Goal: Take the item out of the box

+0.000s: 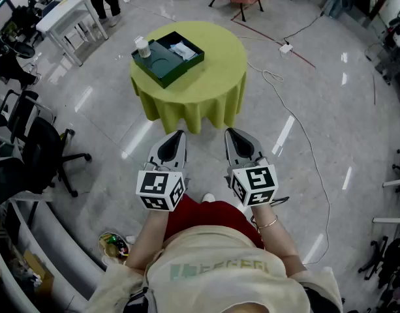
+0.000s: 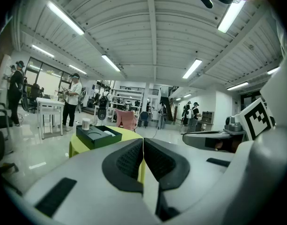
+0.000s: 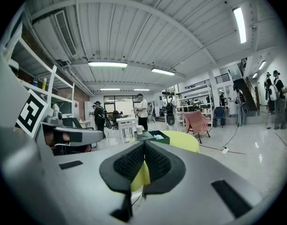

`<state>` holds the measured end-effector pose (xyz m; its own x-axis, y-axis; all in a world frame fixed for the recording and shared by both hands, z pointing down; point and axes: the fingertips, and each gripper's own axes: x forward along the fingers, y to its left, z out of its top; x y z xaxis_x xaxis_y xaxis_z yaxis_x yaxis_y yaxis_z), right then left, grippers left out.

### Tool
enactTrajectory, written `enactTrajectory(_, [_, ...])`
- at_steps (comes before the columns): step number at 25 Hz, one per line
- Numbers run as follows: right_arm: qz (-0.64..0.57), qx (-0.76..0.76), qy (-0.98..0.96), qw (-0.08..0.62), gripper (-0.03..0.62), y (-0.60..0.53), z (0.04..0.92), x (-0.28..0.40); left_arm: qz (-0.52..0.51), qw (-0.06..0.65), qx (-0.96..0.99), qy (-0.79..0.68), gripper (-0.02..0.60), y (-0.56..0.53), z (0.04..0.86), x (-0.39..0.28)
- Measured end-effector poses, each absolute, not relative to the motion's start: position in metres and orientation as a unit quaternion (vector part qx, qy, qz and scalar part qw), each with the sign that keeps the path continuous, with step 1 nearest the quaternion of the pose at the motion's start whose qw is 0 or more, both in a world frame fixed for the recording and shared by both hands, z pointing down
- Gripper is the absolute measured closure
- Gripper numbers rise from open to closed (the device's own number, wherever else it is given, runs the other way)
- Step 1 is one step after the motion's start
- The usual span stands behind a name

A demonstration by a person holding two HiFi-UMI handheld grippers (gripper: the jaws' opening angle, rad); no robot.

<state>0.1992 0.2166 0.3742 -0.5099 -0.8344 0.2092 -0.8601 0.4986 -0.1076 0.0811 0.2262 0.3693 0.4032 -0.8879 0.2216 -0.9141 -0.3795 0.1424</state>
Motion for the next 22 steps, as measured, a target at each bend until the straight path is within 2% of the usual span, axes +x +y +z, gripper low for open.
enactTrajectory(22, [0.119,0.488,-0.863,0.061,0.556,0.196,0.382,0.209,0.059,0.11,0.812,-0.57,0.557,0.212,0.368,0.072])
